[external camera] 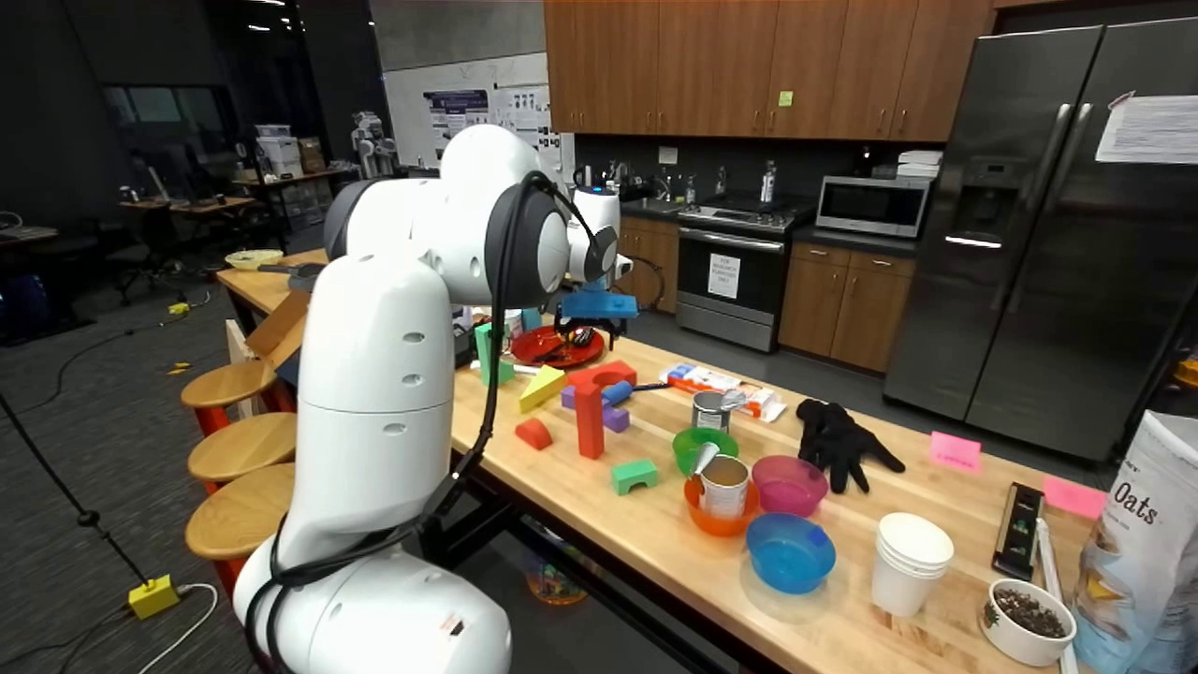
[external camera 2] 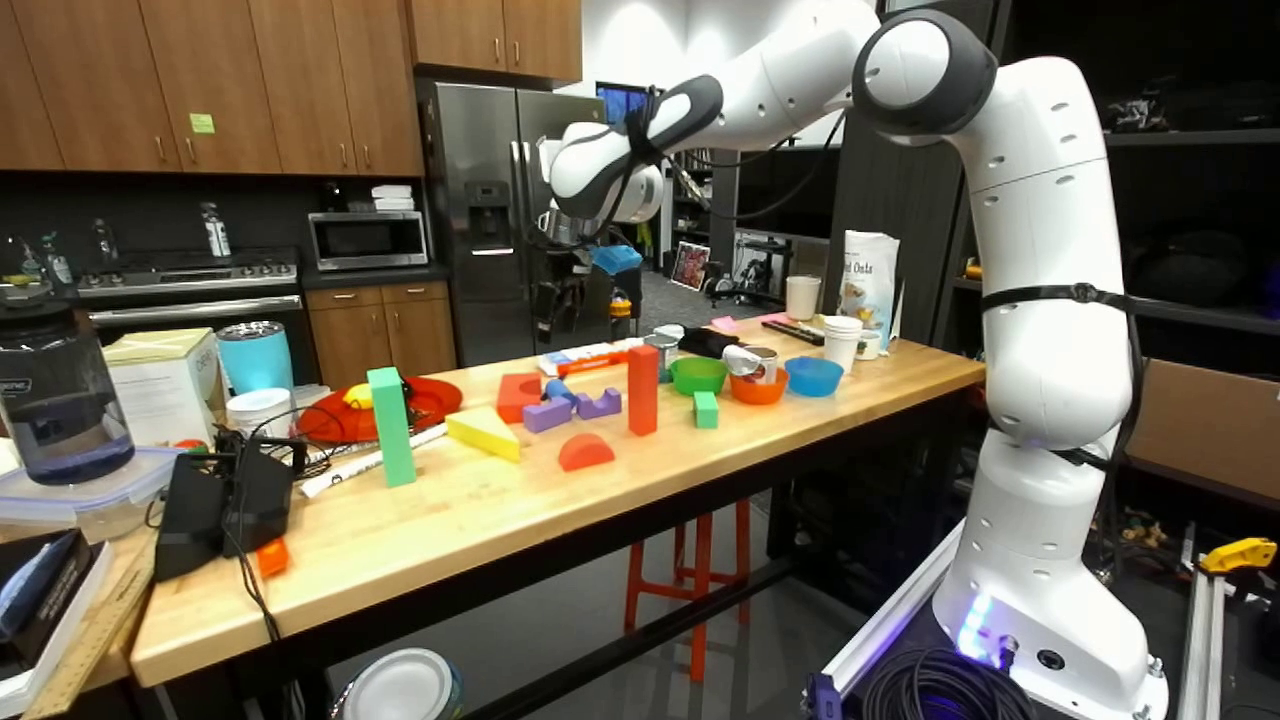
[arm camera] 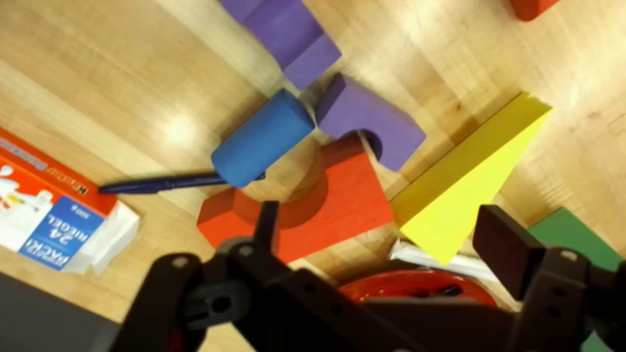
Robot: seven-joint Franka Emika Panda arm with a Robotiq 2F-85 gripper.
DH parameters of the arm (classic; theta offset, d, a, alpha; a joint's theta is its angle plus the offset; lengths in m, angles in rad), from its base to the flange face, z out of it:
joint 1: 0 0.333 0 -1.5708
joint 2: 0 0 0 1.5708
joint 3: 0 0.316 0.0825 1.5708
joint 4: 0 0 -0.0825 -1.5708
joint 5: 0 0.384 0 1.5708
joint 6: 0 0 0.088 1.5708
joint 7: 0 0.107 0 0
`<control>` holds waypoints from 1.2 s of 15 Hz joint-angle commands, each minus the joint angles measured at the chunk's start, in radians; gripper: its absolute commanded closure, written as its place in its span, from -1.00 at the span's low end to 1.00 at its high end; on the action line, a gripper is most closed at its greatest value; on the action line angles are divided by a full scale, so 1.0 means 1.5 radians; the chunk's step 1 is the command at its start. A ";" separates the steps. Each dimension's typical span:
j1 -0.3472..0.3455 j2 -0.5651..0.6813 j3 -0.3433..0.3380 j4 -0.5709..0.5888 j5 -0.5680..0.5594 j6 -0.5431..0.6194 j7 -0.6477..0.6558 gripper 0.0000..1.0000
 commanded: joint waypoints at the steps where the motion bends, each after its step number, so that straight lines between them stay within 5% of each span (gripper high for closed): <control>1: 0.003 -0.001 -0.003 0.002 -0.004 -0.025 0.005 -1.00; 7: 0.003 -0.003 -0.006 0.002 -0.007 -0.049 0.009 -1.00; 14: -0.013 0.006 0.021 -0.010 0.109 -0.068 -0.060 -1.00; 18: -0.006 0.018 0.011 0.001 0.105 -0.113 -0.040 -1.00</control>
